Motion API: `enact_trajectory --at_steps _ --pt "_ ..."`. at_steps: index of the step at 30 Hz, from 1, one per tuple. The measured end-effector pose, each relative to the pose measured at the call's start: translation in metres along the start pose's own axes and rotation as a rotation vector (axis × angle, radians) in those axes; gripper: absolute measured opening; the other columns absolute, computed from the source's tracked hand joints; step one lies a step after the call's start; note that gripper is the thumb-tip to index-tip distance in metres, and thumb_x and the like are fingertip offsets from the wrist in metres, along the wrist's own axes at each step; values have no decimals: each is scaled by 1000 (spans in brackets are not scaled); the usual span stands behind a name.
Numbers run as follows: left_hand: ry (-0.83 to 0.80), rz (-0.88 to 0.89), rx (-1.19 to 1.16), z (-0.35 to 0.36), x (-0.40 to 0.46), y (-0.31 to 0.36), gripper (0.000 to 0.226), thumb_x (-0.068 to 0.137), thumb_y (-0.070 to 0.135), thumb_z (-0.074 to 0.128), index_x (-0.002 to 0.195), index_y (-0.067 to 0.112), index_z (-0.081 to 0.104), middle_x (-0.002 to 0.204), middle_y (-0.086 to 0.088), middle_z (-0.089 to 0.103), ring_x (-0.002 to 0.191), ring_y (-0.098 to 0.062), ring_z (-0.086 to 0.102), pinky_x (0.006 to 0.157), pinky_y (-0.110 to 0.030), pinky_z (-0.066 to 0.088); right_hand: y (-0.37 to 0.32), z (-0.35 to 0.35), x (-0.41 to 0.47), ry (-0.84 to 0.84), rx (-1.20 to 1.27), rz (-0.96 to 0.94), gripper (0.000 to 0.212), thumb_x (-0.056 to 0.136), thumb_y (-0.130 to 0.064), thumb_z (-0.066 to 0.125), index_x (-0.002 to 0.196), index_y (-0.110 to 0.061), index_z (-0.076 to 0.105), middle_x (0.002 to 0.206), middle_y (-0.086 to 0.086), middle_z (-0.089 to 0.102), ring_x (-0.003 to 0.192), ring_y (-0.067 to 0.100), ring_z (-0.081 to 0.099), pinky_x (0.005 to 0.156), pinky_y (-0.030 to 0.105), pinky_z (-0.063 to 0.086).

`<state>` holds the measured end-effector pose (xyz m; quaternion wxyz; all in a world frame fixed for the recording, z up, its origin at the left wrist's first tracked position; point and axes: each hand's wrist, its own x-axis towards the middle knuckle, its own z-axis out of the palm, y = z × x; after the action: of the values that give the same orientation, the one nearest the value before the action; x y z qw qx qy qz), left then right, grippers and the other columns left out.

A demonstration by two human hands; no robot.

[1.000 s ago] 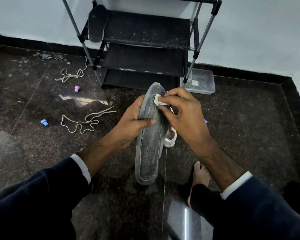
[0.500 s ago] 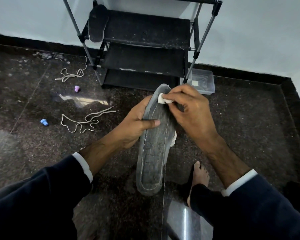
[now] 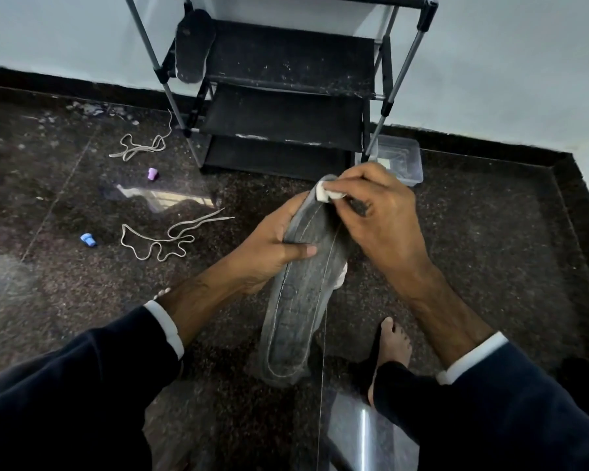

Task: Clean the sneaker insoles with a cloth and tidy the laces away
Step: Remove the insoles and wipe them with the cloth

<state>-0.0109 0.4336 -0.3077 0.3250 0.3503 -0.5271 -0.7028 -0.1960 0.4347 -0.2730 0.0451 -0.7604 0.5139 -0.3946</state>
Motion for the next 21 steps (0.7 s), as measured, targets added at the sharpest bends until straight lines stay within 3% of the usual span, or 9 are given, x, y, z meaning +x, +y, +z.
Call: enact_trajectory --at_steps 3,8,12,17,21 --pt "10 -9 15 -2 -1 -1 77 78 -9 63 149 13 40 128 -8 63 117 -18 63 93 -30 53 -2 2 -2 -5 29 -5 17 86 3 74 102 -2 78 98 9 67 90 16 65 81 29 56" --pt "21 -8 43 -7 0 -2 80 77 -27 56 147 6 39 120 -2 64 116 -14 62 88 -27 54 -18 18 -9 -254 76 -169 17 86 0 74 101 -5 77 99 6 66 93 17 63 82 33 55" --pt "10 -13 14 -4 1 1 78 77 -13 63 148 9 39 126 -9 61 119 -21 61 96 -35 53 -8 7 -2 -127 46 -112 18 87 0 74 105 -3 77 100 9 67 93 18 65 84 30 56" --pt "-31 -35 46 -2 -3 -4 83 76 -9 65 151 14 38 140 -17 57 127 -26 58 105 -38 49 9 -5 1 -27 -37 41 17 86 0 75 102 -3 78 98 9 66 88 16 64 78 30 56" --pt "-15 -27 21 -2 -3 -2 82 75 -11 65 149 13 40 139 -18 58 122 -23 61 99 -34 52 8 -6 1 13 19 82 18 86 1 75 102 -5 78 97 9 67 87 13 63 79 21 54"
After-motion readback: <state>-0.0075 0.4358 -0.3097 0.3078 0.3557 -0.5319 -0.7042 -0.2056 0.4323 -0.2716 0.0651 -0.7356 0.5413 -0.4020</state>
